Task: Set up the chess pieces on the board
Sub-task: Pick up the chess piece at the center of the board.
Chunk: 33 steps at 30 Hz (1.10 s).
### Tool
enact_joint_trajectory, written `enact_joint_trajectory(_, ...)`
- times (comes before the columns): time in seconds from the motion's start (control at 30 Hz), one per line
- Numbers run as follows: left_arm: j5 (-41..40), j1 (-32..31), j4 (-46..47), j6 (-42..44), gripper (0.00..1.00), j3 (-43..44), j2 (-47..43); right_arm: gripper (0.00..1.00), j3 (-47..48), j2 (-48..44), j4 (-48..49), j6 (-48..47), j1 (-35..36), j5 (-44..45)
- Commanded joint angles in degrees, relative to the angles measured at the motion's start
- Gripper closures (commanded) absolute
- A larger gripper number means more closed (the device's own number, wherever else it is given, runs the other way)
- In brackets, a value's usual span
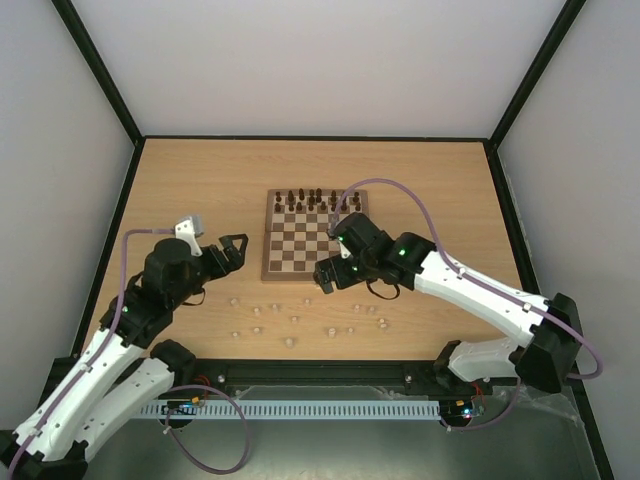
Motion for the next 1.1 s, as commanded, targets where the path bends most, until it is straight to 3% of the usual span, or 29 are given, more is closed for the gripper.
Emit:
enact_joint_trajectory(0.0,-2.91,-0.28,-2.61,3.15,0.01,1.25,4.14,0.02,-2.17,1.44,-2.71,-0.05,0.52,4.34)
enact_joint_trajectory(0.3,-2.42,-0.32,-5.81,4.55,0.01,2.48,4.96,0.36,-9.01,6.42,6.86,1.90,1.72,2.09)
enact_joint_trajectory(0.4,-0.88,-0.32,-4.99,3.62,0.00,1.57,3.53,0.43,-8.98,8.64,9.01,2.10,2.62,2.43)
enact_joint_trajectory(0.77,1.59,-0.32,-4.20,3.21,0.00,2.26,4.86,0.56,-3.26,16.34,8.22,0.57,4.63,4.00)
enact_joint_trajectory(1.07,0.89,-0.32,-5.92,3.95,0.00,2.22,3.62,0.61,1.60,23.92,6.71,2.06,9.01,6.86)
